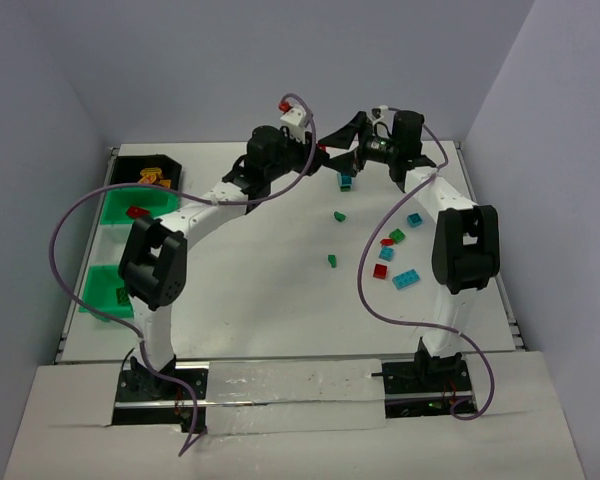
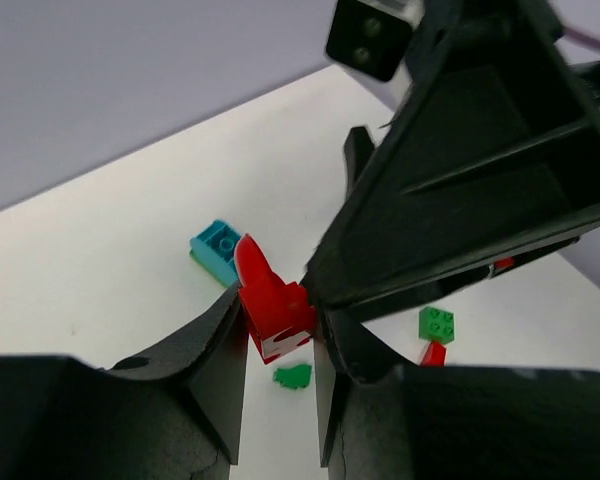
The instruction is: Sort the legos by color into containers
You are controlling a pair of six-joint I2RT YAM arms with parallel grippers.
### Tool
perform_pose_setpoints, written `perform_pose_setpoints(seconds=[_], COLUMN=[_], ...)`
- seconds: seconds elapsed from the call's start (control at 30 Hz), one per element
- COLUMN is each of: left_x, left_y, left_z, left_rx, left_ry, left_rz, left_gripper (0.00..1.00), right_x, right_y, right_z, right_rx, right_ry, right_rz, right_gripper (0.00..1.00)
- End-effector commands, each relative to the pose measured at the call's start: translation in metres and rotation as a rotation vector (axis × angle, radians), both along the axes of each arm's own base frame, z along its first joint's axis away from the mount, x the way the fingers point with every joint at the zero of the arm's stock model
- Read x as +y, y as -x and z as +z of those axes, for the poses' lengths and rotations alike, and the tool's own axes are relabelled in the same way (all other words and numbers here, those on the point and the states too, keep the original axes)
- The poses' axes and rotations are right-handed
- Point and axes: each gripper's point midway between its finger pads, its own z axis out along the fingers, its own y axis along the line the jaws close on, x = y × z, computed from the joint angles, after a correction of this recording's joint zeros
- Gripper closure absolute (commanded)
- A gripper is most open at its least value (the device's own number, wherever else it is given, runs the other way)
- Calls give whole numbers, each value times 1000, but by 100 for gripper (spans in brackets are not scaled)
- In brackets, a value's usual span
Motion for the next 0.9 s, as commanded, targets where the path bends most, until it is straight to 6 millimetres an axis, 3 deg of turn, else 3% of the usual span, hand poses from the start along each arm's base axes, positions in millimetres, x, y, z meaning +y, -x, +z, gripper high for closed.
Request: perform_pose_setpoints(seconds=[0.0, 0.07, 0.13, 0.17, 0.2, 0.23, 0.3, 0.37, 0.47, 0.57, 0.6, 0.73, 0.87], left_x=[41, 74, 124, 124, 160, 197, 224, 271, 348, 389, 409, 461, 486], left_y=[4, 10, 18, 23, 33, 43, 63, 74, 84, 91, 90, 85, 80], left_z=[41, 44, 48, 37, 35, 29, 20, 9, -15, -30, -38, -58, -81], left_rx=[-49, -15, 37, 61, 93, 128, 165, 201, 356, 487, 527, 611, 665], left_ry=[32, 28, 13, 3, -37, -102, -156, -249, -320, -366, -376, -439, -492], left_rz=[52, 74, 114, 93, 116, 150, 102, 144, 279, 362, 404, 589, 690], left_gripper=[100, 100, 100, 100, 100, 100, 100, 100, 100, 100, 100, 100, 100], right_x=[-13, -30, -48, -56, -70, -76, -86, -101, -111, -117, -121, -136, -145], right_y=[-6, -14, -13, -17, -15, -6, 2, 19, 40, 54, 61, 79, 98], right_z=[5, 1, -4, -8, -8, -7, -12, -32, -41, -56, -62, -83, -98], right_rx=[-45, -77, -135, -185, -244, -248, -299, -326, -363, -389, -365, -348, -314], right_ry=[63, 148, 274, 319, 418, 469, 568, 695, 781, 851, 875, 979, 1035], right_rz=[-27, -73, -82, -93, -99, -90, -72, -38, -7, 73, 101, 176, 228], right_gripper=[12, 1, 0, 0, 0, 0, 0, 0, 0, 1, 1, 5, 7])
